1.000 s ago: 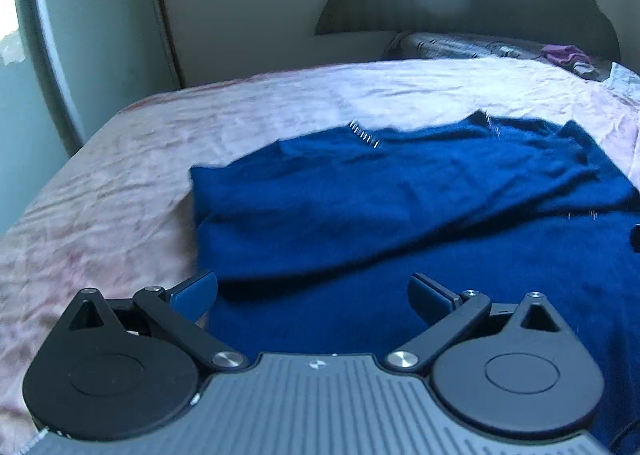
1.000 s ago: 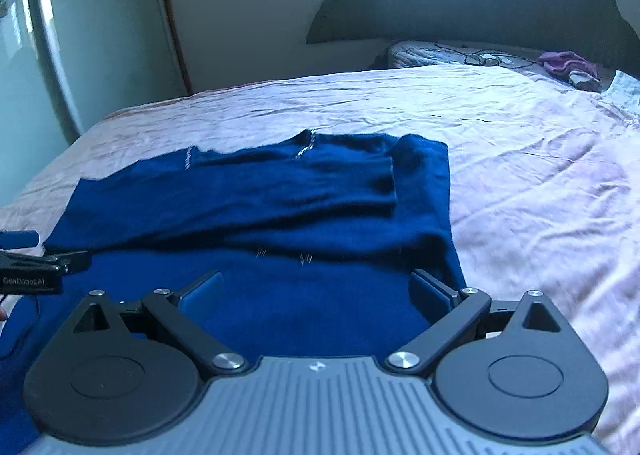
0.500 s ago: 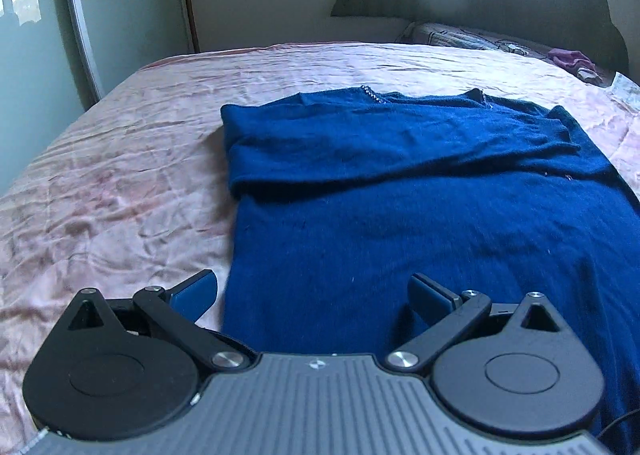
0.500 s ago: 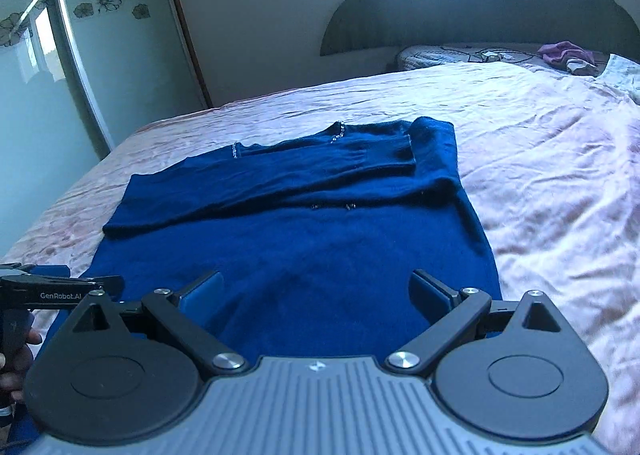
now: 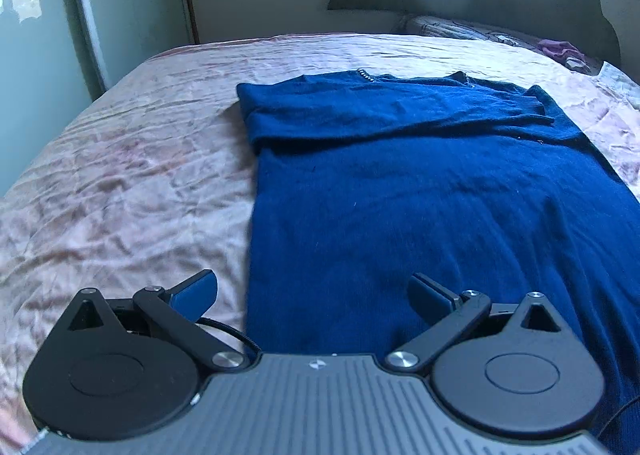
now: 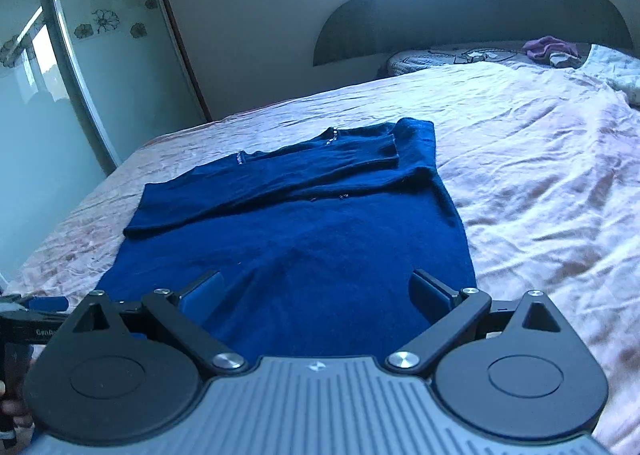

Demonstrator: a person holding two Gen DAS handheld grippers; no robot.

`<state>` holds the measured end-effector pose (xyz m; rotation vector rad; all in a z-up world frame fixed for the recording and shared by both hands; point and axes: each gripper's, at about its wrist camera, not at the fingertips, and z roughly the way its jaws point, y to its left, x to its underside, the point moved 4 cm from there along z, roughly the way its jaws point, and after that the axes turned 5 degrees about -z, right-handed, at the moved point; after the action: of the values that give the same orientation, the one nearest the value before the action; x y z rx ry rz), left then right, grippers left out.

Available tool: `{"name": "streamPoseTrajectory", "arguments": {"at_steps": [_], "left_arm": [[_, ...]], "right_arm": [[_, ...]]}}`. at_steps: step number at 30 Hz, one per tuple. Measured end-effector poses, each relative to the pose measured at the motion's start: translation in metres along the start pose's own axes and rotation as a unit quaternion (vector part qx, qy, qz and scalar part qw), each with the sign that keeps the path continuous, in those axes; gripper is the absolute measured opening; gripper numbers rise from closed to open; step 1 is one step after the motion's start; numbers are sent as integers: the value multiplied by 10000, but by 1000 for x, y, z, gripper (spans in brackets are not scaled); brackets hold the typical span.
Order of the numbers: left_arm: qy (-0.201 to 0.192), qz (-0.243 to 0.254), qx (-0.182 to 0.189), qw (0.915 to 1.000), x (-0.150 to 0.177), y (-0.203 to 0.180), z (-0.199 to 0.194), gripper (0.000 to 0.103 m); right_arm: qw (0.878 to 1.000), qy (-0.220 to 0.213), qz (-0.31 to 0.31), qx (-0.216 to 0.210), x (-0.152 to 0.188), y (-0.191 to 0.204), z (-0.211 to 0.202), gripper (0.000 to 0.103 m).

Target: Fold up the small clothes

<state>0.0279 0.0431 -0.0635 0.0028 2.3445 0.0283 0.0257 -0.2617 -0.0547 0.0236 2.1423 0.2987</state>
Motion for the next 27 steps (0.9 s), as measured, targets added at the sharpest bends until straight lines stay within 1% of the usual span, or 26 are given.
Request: {"name": "streamPoseTrajectory", "arguments": {"at_steps": [3,7,10,15,17,21,23,27], "left_arm": [[59,-136,75,9999,8,5,-8,103],[155,-255,17,9996,17,8,-14,103],[224,-226,-33,9995,23,7,-16,103],[185,-17,-124,9998,27,3,-22,103],[190,-9,-9,9998,28,4,-26,103],[314,-181,428,9984,32,13,-31,103],[359,-276,602,9972,34,22,-35,103],[425,-412,905,9941,36,42,-45,102]], "right_arm": [[9999,92,-142,-7,7,5,-5,100],[9991,264,-334,23,18,12,-10,100],[9987,354,-352,52,26,16,-12,100],[9974,522,-480,93,36,23,-14,100],[9968,566,-553,106,39,24,-15,100],[9964,587,-593,166,42,19,-20,101],[9961,639,-582,196,43,16,-23,101],[9958,641,-643,113,47,7,-34,101]]}}
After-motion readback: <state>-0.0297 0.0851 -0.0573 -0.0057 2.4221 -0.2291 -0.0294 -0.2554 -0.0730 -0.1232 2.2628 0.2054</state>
